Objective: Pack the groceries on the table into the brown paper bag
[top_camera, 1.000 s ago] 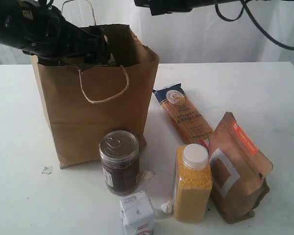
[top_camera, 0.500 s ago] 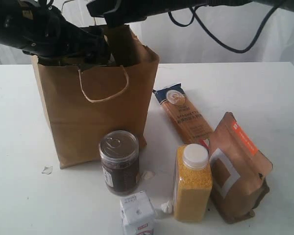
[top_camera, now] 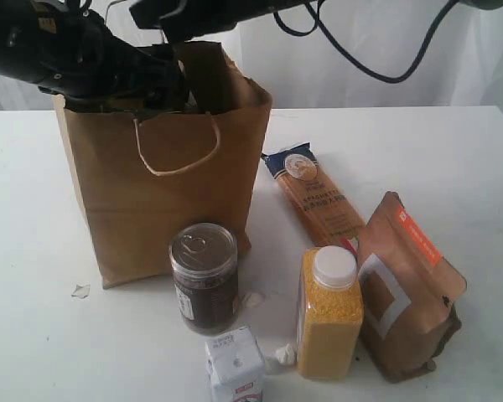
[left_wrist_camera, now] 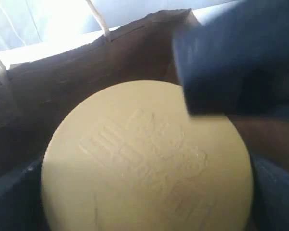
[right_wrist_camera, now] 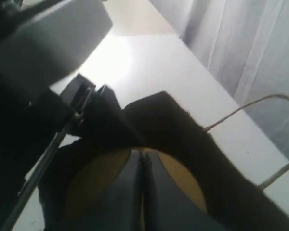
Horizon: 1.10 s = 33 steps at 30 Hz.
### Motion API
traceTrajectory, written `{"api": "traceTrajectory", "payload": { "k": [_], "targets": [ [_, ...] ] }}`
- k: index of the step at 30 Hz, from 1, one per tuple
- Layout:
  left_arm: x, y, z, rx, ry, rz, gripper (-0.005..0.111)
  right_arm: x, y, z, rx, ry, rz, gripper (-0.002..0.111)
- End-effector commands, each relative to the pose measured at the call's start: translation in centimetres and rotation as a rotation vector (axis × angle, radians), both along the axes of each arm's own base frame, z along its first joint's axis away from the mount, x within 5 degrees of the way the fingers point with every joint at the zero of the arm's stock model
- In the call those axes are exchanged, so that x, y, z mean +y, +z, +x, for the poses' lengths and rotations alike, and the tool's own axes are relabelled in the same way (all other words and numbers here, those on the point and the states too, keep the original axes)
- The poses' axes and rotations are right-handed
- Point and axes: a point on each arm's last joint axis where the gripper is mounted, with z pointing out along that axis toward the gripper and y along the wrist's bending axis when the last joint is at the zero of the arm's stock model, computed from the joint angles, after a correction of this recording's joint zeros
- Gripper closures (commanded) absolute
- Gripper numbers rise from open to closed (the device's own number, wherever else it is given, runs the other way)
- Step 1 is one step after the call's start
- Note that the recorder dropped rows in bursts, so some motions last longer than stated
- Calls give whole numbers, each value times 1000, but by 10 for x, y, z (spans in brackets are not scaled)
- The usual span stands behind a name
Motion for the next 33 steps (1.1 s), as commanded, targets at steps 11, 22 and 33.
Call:
{"api": "traceTrajectory", "payload": {
  "k": [11,22,33],
  "targets": [
    [-1,11,-3,-40,-4,-39,2,0,-13,1,139,2,-81,108],
    [-1,12,-2,-48,-5,-44,2,3,-3,3,145,23,-67,108],
    [-2,16,-1,-83,-5,-72,2,7,-19,7,239,38,-81,108]
  ]
}}
